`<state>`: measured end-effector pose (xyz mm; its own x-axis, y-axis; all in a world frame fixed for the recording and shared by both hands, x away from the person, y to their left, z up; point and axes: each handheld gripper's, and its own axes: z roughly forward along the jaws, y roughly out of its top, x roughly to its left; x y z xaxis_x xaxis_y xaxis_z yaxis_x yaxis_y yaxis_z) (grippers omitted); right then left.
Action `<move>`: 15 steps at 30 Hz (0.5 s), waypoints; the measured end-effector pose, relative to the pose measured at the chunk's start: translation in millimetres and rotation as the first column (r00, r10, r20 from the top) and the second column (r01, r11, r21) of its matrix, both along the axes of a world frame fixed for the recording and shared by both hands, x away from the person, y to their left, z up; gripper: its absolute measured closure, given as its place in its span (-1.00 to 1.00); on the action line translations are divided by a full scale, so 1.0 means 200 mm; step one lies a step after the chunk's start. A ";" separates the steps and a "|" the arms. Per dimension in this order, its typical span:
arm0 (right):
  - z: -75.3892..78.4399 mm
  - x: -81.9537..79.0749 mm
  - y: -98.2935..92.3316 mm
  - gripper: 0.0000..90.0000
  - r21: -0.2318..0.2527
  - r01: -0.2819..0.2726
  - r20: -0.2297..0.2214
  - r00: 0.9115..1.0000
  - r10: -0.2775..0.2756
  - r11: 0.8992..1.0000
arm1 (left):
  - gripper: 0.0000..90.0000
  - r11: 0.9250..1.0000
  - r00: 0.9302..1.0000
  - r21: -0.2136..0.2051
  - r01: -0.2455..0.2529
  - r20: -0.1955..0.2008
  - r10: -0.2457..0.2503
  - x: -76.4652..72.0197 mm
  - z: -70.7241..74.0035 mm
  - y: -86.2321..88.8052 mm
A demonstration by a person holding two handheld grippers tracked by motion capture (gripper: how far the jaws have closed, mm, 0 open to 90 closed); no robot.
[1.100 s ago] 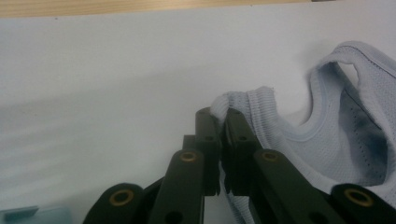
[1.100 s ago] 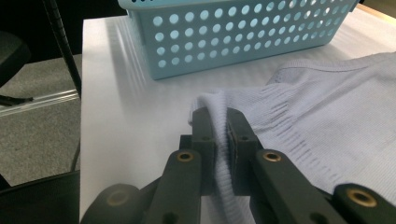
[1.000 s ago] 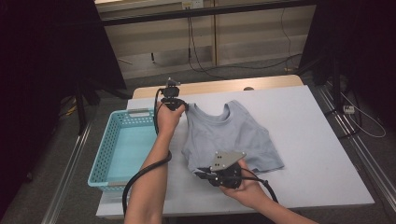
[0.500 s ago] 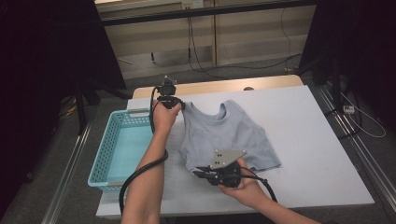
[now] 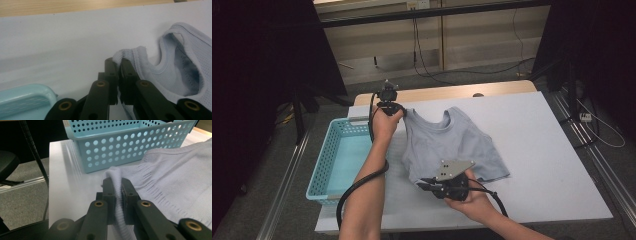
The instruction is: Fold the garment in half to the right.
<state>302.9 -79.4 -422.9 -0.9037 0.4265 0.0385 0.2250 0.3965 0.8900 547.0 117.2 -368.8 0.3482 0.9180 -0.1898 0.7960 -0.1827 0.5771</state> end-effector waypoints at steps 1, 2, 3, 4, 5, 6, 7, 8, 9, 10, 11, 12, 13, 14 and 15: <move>0.00 0.00 0.00 0.89 0.005 0.001 -0.003 1.000 -0.001 1.000 | 0.92 1.000 1.000 -0.003 -0.001 0.000 0.001 0.00 0.00 0.01; 0.00 0.00 0.00 0.89 0.009 0.003 -0.006 1.000 -0.003 1.000 | 0.92 1.000 1.000 0.000 -0.002 -0.001 0.002 0.00 0.01 0.01; 0.01 0.00 0.00 0.89 0.012 0.003 -0.009 1.000 -0.003 1.000 | 0.92 1.000 1.000 -0.002 -0.005 0.000 0.005 0.00 0.01 0.01; 0.01 0.01 0.00 0.89 0.013 0.004 -0.008 1.000 -0.004 1.000 | 0.92 1.000 1.000 -0.002 -0.009 0.001 0.009 0.00 0.01 0.02; 0.01 0.01 0.00 0.89 0.015 0.008 -0.010 1.000 -0.007 1.000 | 0.92 1.000 1.000 0.003 -0.007 -0.001 0.007 0.00 0.01 0.02; 0.01 0.01 0.00 0.89 0.014 0.006 -0.010 1.000 -0.006 1.000 | 0.92 1.000 1.000 0.000 -0.007 -0.001 0.007 0.00 0.01 0.02; 0.00 0.01 0.01 0.89 0.012 0.003 -0.007 1.000 -0.003 1.000 | 0.92 1.000 1.000 0.000 -0.010 -0.001 0.010 -0.01 0.01 0.02; 0.00 0.01 0.01 0.89 0.013 0.003 -0.007 1.000 -0.003 1.000 | 0.92 1.000 1.000 0.000 -0.009 -0.002 0.009 -0.01 0.02 0.03; 0.00 0.01 0.01 0.89 0.012 0.001 -0.011 1.000 -0.001 1.000 | 0.92 1.000 1.000 0.001 -0.012 -0.002 0.012 -0.01 0.02 0.03; 0.00 0.01 0.01 0.89 0.014 0.002 -0.013 1.000 -0.001 1.000 | 0.92 1.000 1.000 0.005 -0.010 -0.002 0.010 -0.01 0.02 0.03; 0.00 0.01 0.01 0.89 0.018 0.003 -0.018 1.000 -0.003 1.000 | 0.92 1.000 1.000 0.003 -0.010 -0.002 0.010 -0.01 0.02 0.04; 0.01 0.01 0.02 0.89 0.022 0.005 -0.018 1.000 -0.004 1.000 | 0.92 1.000 1.000 0.001 -0.013 -0.001 0.013 -0.01 0.02 0.04; 0.01 0.01 0.01 0.89 0.022 0.005 -0.015 1.000 -0.005 1.000 | 0.92 1.000 1.000 0.000 -0.015 0.000 0.015 -0.01 0.02 0.05; 0.01 0.01 0.02 0.89 0.026 0.007 -0.016 1.000 -0.007 1.000 | 0.92 1.000 1.000 0.000 -0.015 -0.001 0.015 -0.01 0.03 0.05; 0.01 0.01 0.02 0.89 0.027 0.008 -0.015 1.000 -0.007 1.000 | 0.92 1.000 1.000 0.002 -0.017 -0.004 0.017 -0.01 0.03 0.06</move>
<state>304.3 -75.9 -420.7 -0.8997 0.4319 0.0631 0.2408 0.3707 0.8970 544.8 129.1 -363.1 0.3317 0.9243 -0.1889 0.8011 -0.1702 0.5738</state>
